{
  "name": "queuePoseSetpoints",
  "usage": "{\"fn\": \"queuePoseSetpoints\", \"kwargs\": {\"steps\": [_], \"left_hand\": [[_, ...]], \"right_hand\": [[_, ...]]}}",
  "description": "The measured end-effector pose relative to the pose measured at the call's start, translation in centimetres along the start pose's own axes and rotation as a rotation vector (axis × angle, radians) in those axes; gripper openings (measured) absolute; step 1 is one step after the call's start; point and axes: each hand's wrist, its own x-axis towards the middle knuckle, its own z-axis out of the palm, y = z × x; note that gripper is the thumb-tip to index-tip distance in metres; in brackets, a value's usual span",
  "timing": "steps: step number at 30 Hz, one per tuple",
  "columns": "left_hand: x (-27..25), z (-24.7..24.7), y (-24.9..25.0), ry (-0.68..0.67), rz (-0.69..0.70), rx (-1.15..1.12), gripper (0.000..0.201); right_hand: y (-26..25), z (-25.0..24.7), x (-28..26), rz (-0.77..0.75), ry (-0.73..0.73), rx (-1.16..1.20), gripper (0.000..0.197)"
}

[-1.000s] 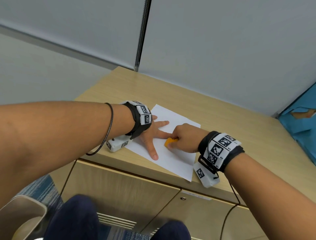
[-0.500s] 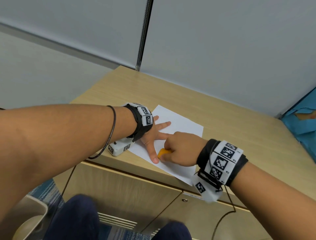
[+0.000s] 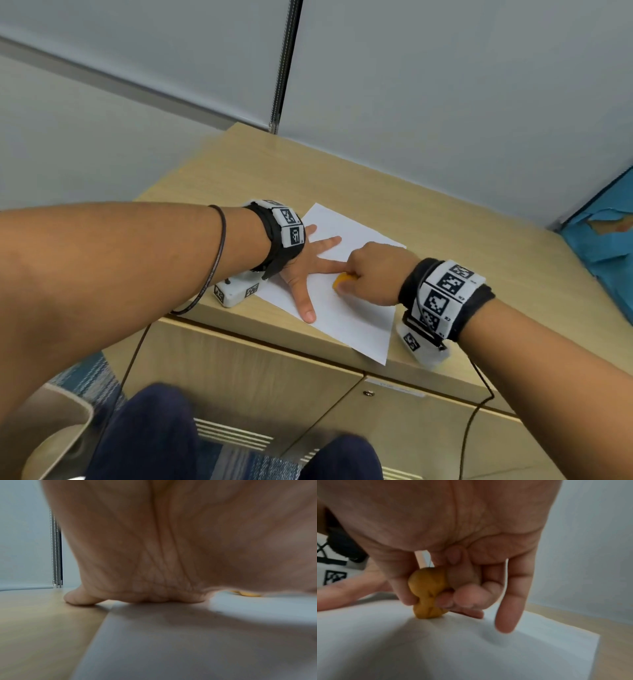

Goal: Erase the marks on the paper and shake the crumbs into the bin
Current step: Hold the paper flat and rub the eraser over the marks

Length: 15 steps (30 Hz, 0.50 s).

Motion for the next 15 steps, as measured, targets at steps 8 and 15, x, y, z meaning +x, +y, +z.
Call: {"fn": "queuePoseSetpoints", "kwargs": {"steps": [8,15], "left_hand": [[-0.4,-0.2,0.1,-0.018,0.002,0.012,0.126],[-0.5,-0.1,0.2,-0.024,-0.022,0.023,0.126]], "right_hand": [[-1.1,0.1,0.0,-0.012,0.005,0.022,0.043],[-1.2,-0.1,-0.1,-0.027,-0.059,0.036,0.046]]}}
